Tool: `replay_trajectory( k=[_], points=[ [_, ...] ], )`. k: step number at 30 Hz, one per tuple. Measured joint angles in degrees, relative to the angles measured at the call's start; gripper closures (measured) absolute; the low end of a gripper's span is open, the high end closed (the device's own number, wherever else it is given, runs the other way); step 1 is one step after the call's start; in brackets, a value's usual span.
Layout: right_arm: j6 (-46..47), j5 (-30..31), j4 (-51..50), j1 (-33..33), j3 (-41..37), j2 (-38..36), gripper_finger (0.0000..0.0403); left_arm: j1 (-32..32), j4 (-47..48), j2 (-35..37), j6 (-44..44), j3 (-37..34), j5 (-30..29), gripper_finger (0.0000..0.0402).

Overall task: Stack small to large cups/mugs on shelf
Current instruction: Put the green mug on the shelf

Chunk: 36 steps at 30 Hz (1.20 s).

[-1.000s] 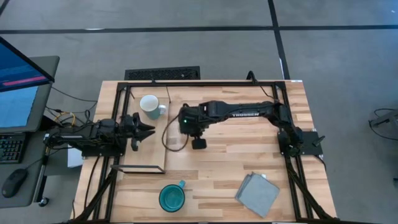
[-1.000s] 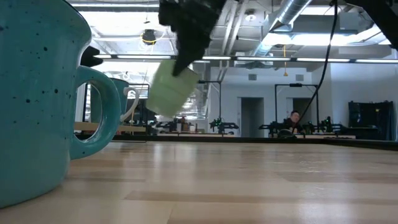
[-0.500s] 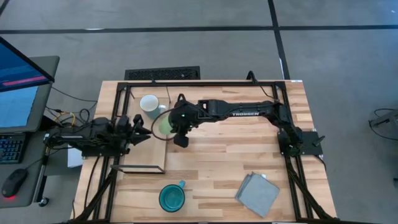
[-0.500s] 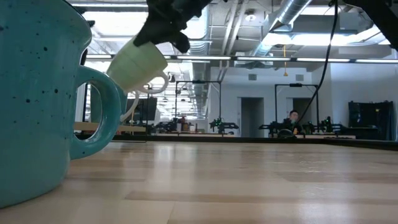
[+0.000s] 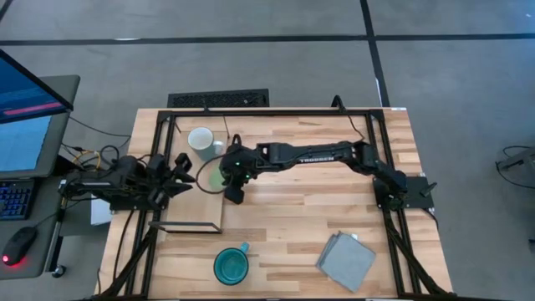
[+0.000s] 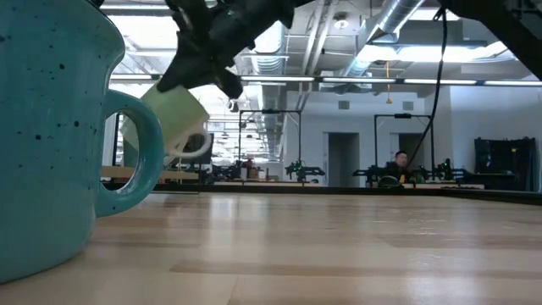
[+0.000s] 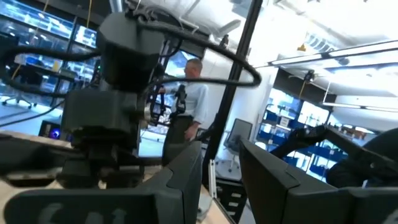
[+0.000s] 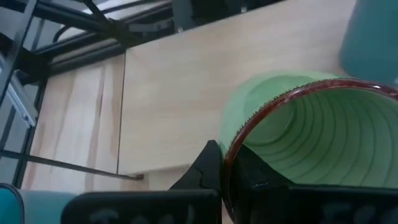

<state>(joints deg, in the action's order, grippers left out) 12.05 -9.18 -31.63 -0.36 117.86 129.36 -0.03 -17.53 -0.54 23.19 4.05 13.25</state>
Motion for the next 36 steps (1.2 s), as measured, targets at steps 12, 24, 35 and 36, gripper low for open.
replay_trajectory(
  k=[12, 24, 35, 36],
  points=[
    [-3.16, 1.29, -3.55, -0.12, 5.82, 3.13, 0.0382, 0.02, 1.14, 0.28, -0.01, 0.07, -0.01, 0.0303],
    [-3.3, 8.83, -28.24, -2.51, 13.28, 2.01, 0.0382, 0.02, 1.94, 0.28, -0.19, 0.07, -0.01, 0.0303],
    [2.99, 7.77, -37.06, -2.41, 12.23, 2.12, 0.0382, 0.02, 2.88, 0.28, -0.17, 0.07, -0.02, 0.0303],
    [3.27, 7.7, -37.42, -2.36, 12.14, 2.18, 0.0382, 0.02, 3.2, 0.28, -0.15, 0.07, -0.04, 0.0303]
  ],
)
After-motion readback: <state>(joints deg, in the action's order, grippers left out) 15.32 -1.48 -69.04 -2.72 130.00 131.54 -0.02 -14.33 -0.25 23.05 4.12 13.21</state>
